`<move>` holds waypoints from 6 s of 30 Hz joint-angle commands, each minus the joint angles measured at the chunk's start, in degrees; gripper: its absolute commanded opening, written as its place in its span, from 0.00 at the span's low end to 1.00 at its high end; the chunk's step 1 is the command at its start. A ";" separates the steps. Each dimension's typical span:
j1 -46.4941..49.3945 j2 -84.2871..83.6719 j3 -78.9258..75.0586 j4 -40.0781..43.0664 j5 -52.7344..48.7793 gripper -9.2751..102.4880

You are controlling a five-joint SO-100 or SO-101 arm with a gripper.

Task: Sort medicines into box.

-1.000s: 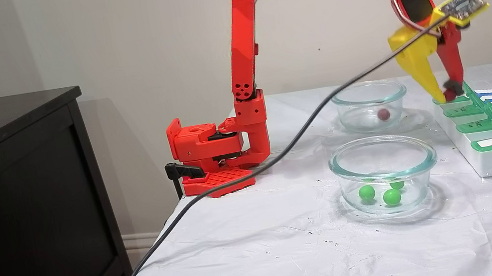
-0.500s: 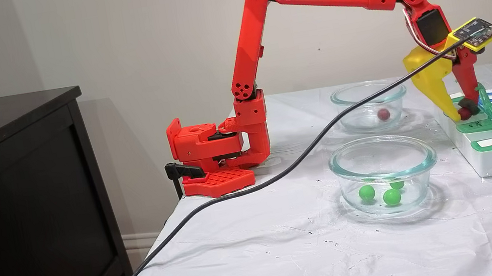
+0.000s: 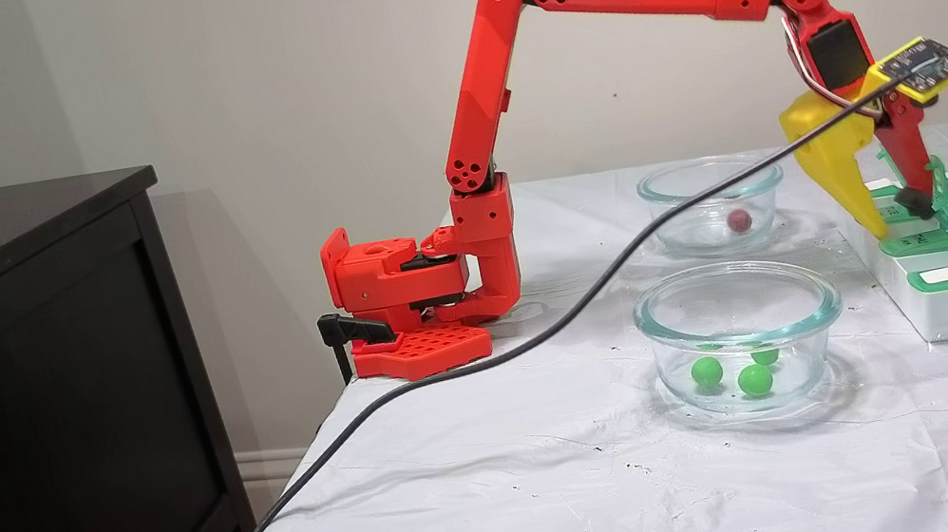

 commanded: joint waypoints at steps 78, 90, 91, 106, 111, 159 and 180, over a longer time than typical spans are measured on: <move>-24.17 6.33 16.79 -7.47 -21.45 0.09; -27.60 21.01 12.04 7.56 -3.78 0.08; -27.07 22.06 10.63 8.79 -1.85 0.08; -7.29 20.39 -3.16 14.77 -8.70 0.08; -0.62 12.92 -5.10 12.92 -11.95 0.08; 14.50 1.23 -22.59 25.93 -19.42 0.08; 27.69 27.77 21.45 13.27 -29.97 0.22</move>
